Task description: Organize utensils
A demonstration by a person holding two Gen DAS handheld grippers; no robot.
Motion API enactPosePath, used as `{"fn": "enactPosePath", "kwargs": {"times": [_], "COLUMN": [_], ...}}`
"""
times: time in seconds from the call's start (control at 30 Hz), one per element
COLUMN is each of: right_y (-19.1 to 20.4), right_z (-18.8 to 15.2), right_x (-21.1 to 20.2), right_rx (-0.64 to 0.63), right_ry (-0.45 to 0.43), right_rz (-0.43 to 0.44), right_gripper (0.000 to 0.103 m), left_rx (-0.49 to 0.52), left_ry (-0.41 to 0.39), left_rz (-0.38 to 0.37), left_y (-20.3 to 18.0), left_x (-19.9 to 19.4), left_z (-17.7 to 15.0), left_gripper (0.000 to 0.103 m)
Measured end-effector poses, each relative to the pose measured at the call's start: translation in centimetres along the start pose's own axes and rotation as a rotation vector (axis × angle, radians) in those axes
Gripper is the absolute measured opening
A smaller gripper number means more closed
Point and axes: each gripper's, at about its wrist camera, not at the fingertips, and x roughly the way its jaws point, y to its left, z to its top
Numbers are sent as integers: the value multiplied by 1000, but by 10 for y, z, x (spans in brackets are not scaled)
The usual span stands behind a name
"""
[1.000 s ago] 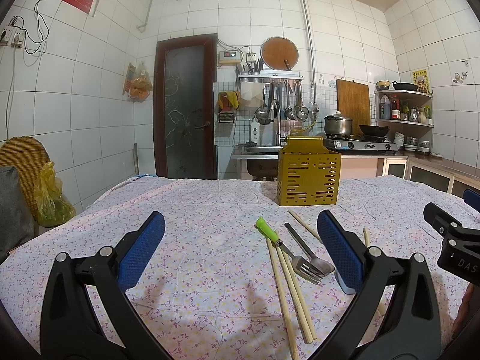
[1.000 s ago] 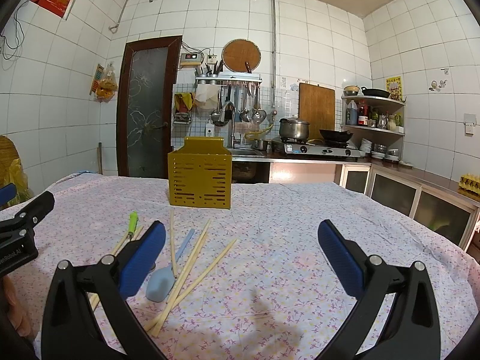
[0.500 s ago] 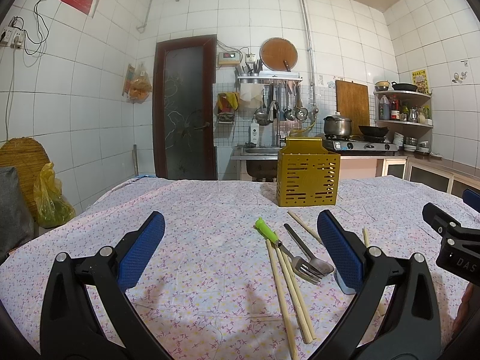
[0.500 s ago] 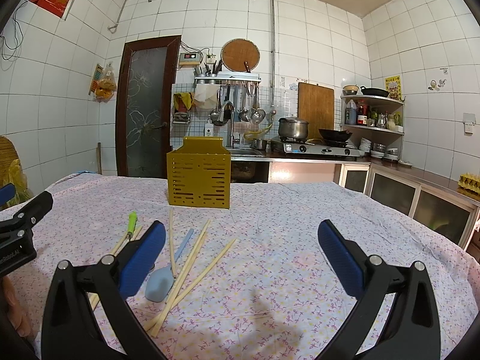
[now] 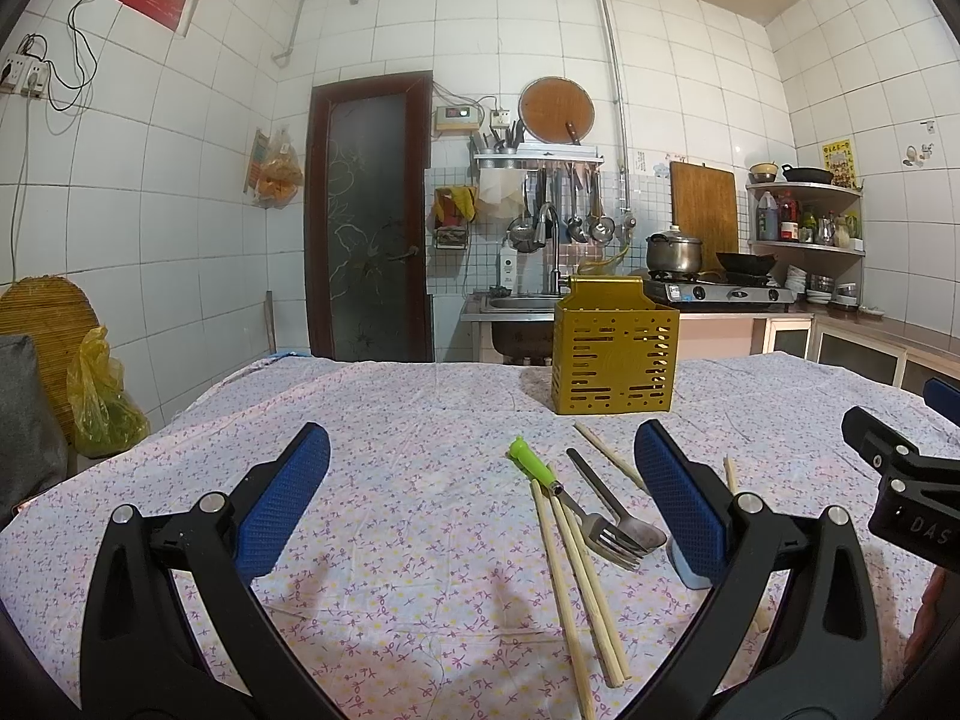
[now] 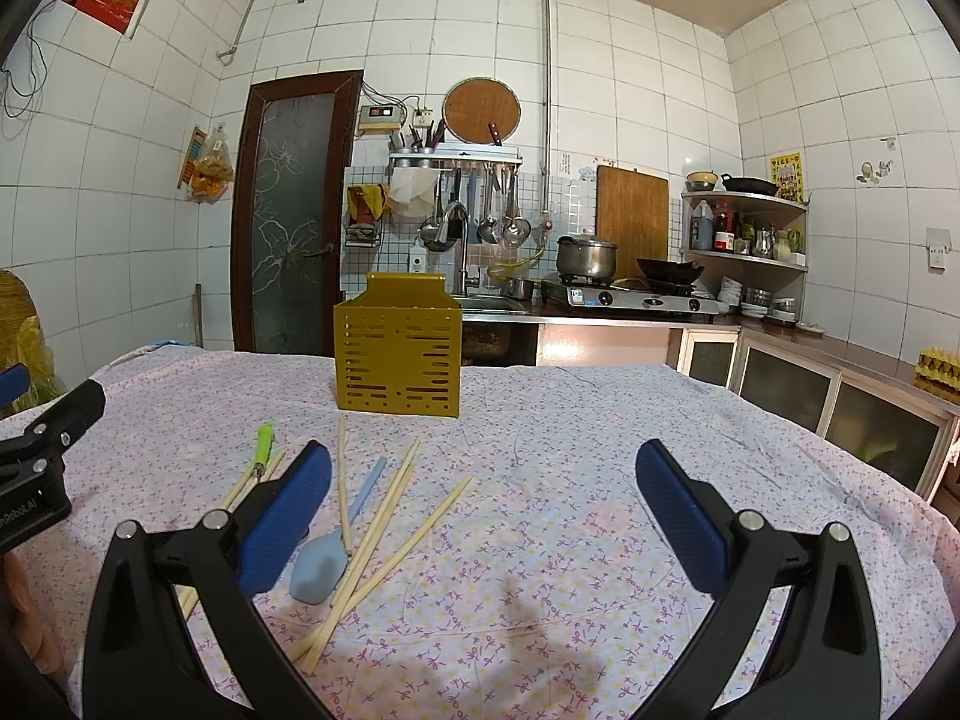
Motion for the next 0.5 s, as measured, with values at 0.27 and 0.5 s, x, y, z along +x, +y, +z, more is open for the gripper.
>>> {"fn": "enactPosePath", "kwargs": {"times": [0.27, 0.5], "right_y": [-3, -3], "right_z": [-1, 0], "right_x": [-1, -4], "right_rx": [5, 4], "right_ry": [-3, -8], "right_rz": [-4, -15], "right_gripper": [99, 99], "left_rx": [2, 7], "left_ry": [-1, -7], "left_rz": [-3, -2], "left_y": [-6, -7], "left_x": [-8, -11], "left_z": [8, 10], "left_gripper": [98, 98]}}
